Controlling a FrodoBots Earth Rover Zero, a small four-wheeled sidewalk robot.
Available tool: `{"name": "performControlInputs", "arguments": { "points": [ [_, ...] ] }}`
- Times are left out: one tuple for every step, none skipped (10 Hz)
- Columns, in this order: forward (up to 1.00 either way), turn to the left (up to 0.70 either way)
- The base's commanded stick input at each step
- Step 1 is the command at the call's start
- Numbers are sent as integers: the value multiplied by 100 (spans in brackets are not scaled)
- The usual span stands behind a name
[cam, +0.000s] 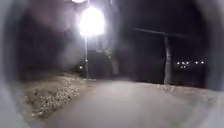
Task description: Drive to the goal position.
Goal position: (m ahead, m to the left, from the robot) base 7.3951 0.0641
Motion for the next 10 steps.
{"name": "performControlInputs", "arguments": {
  "points": [
    [70,0],
    [70,0],
    [70,0],
    [70,0],
    [70,0],
    [70,0],
    [70,0],
    [70,0],
    [70,0],
    [70,0]
  ]
}}
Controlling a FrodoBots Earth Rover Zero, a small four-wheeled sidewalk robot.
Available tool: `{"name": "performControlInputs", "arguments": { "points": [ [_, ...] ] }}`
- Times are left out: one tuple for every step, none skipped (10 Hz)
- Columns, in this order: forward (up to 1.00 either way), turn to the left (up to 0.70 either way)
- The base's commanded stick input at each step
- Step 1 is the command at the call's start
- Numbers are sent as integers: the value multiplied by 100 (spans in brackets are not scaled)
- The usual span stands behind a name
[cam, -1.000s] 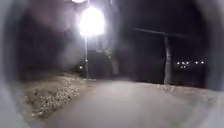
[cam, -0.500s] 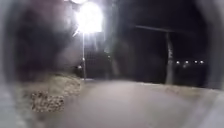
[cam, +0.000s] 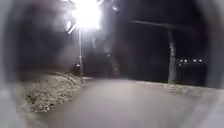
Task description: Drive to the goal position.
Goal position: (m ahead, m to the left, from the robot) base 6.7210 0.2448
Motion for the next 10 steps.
{"name": "performControlInputs", "arguments": {
  "points": [
    [70,0],
    [70,0],
    [70,0],
    [70,0],
    [70,0],
    [70,0],
    [70,0],
    [70,0],
    [70,0],
    [70,0]
  ]
}}
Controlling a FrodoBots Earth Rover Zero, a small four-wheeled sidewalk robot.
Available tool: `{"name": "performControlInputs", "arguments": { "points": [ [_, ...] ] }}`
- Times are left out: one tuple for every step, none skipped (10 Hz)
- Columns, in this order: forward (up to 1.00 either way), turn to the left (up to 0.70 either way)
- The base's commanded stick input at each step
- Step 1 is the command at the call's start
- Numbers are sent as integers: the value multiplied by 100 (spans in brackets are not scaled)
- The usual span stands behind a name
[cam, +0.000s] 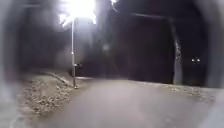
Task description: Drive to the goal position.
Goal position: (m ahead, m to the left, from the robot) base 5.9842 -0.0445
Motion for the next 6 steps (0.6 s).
{"name": "performControlInputs", "arguments": {
  "points": [
    [70,0],
    [70,0],
    [70,0],
    [70,0],
    [70,0],
    [70,0]
  ]
}}
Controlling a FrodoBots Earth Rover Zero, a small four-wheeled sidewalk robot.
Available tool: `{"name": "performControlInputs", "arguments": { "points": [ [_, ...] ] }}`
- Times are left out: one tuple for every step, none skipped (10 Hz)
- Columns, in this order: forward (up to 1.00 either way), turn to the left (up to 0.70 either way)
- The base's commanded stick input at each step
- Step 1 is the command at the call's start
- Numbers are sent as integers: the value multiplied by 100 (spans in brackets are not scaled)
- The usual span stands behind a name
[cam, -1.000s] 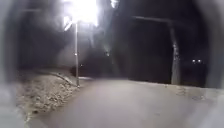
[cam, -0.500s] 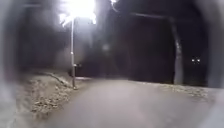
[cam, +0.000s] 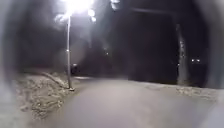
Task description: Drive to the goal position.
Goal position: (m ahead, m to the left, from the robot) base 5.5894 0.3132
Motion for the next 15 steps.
{"name": "performControlInputs", "arguments": {
  "points": [
    [70,0],
    [70,0],
    [70,0],
    [70,0],
    [70,0],
    [70,0],
    [70,0],
    [70,0],
    [70,0],
    [70,0],
    [70,0],
    [70,0],
    [70,0],
    [70,0],
    [70,0]
  ]
}}
